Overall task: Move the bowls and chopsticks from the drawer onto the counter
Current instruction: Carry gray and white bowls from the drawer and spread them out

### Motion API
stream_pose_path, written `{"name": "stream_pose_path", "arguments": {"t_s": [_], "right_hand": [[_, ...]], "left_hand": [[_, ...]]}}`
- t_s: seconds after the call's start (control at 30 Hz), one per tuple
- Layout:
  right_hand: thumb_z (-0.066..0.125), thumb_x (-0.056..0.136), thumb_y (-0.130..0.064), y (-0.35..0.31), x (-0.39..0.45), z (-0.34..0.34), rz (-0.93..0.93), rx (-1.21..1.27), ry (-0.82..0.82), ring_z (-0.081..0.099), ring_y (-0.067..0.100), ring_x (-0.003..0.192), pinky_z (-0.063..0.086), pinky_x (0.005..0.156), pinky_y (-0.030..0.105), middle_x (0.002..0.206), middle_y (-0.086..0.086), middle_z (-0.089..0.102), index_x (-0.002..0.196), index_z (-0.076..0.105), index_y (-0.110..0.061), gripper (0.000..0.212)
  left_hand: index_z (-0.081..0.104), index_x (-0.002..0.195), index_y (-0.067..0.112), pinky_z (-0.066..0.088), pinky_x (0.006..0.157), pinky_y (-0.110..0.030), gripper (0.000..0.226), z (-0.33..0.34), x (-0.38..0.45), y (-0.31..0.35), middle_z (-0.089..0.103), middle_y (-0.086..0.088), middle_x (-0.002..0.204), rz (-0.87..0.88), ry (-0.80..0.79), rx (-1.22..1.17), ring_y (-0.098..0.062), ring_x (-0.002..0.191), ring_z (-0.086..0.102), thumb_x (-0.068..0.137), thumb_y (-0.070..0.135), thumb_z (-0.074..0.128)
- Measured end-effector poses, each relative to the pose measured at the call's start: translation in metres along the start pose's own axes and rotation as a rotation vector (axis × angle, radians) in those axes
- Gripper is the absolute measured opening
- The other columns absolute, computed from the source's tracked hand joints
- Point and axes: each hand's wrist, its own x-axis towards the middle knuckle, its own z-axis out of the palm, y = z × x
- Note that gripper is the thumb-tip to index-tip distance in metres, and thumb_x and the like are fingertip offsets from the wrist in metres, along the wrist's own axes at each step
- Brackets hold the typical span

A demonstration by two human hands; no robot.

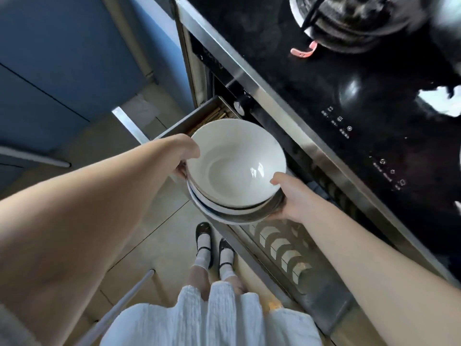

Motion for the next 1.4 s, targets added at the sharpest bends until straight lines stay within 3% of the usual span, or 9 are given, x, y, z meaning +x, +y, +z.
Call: {"name": "stream_pose_path", "arguments": {"t_s": [0.1, 0.23, 0.4, 0.57, 0.8, 0.93, 1.07, 1.2, 1.4], "right_hand": [[0.045, 0.089, -0.014, -0.001, -0.028, 0.006, -0.07, -0.084, -0.012, 0.058, 0.038, 0.097, 0.048, 0.088, 0.065, 0.106, 0.015, 0.058, 0.107, 0.052, -0.013, 0.019], [0.048, 0.086, -0.016, -0.01, -0.063, 0.031, -0.17, -0.215, -0.02, 0.06, 0.041, 0.107, 0.05, 0.084, 0.066, 0.121, 0.019, 0.056, 0.126, 0.044, -0.012, 0.04], [0.049, 0.085, -0.016, -0.029, -0.095, 0.091, -0.279, -0.411, -0.111, 0.059, 0.038, 0.105, 0.051, 0.085, 0.064, 0.123, 0.017, 0.053, 0.132, 0.038, -0.015, 0.048], [0.049, 0.073, -0.022, -0.037, -0.128, 0.189, -0.377, -0.63, -0.256, 0.06, 0.038, 0.1, 0.054, 0.073, 0.063, 0.123, 0.017, 0.054, 0.143, 0.029, -0.02, 0.073], [0.046, 0.084, -0.017, -0.017, -0.175, 0.33, -0.476, -0.895, -0.455, 0.063, 0.034, 0.1, 0.054, 0.083, 0.056, 0.111, 0.01, 0.063, 0.123, 0.051, -0.022, 0.04], [0.043, 0.086, -0.012, 0.003, -0.191, 0.395, -0.51, -1.041, -0.579, 0.062, 0.033, 0.1, 0.056, 0.079, 0.051, 0.109, 0.009, 0.064, 0.119, 0.054, -0.023, 0.036], [0.043, 0.087, -0.008, 0.021, -0.189, 0.447, -0.491, -1.173, -0.691, 0.063, 0.032, 0.096, 0.055, 0.078, 0.051, 0.106, 0.009, 0.064, 0.106, 0.056, -0.025, 0.029], [0.047, 0.087, -0.008, 0.032, -0.174, 0.501, -0.388, -1.308, -0.77, 0.062, 0.033, 0.101, 0.055, 0.08, 0.056, 0.11, 0.007, 0.063, 0.119, 0.052, -0.021, 0.035], [0.046, 0.088, -0.009, 0.046, -0.16, 0.572, -0.314, -1.553, -0.86, 0.064, 0.032, 0.098, 0.057, 0.072, 0.05, 0.107, 0.007, 0.063, 0.116, 0.051, -0.019, 0.03]], "left_hand": [[0.053, 0.123, -0.004, 0.059, 0.068, -0.049, 0.029, -0.012, -0.033, -0.017, 0.063, -0.024, 0.114, 0.04, 0.031, -0.076, -0.037, 0.087, 0.067, 0.098, 0.008, 0.043], [0.054, 0.125, 0.002, 0.058, 0.065, -0.044, 0.032, -0.037, -0.072, -0.051, 0.065, -0.021, 0.118, 0.088, 0.068, -0.244, -0.034, 0.092, 0.066, 0.096, 0.006, 0.043], [0.057, 0.122, 0.004, 0.056, 0.06, -0.039, 0.03, -0.087, -0.115, -0.107, 0.066, -0.018, 0.115, 0.118, 0.193, -0.431, -0.031, 0.087, 0.065, 0.095, 0.006, 0.045], [0.056, 0.126, 0.007, 0.056, 0.075, -0.044, 0.031, -0.15, -0.155, -0.178, 0.064, -0.015, 0.117, 0.114, 0.349, -0.617, -0.031, 0.099, 0.065, 0.096, 0.007, 0.047], [0.055, 0.126, 0.0, 0.054, 0.085, -0.051, 0.033, -0.213, -0.203, -0.294, 0.064, -0.023, 0.117, 0.062, 0.558, -0.873, -0.04, 0.104, 0.064, 0.095, 0.003, 0.045], [0.06, 0.114, 0.006, 0.058, 0.073, -0.043, 0.027, -0.223, -0.216, -0.348, 0.066, -0.012, 0.095, -0.046, 0.673, -1.0, -0.03, 0.089, 0.065, 0.093, 0.005, 0.042], [0.061, 0.115, 0.008, 0.058, 0.059, -0.036, 0.031, -0.217, -0.216, -0.392, 0.068, -0.013, 0.104, -0.181, 0.713, -1.164, -0.028, 0.088, 0.067, 0.09, 0.007, 0.043], [0.061, 0.117, 0.007, 0.057, 0.063, -0.04, 0.032, -0.206, -0.207, -0.421, 0.068, -0.015, 0.108, -0.28, 0.747, -1.395, -0.031, 0.093, 0.067, 0.091, 0.003, 0.044], [0.061, 0.107, 0.008, 0.055, 0.057, -0.036, 0.022, -0.2, -0.187, -0.436, 0.067, -0.01, 0.091, -0.445, 0.826, -1.627, -0.027, 0.083, 0.065, 0.092, 0.004, 0.046]]}}
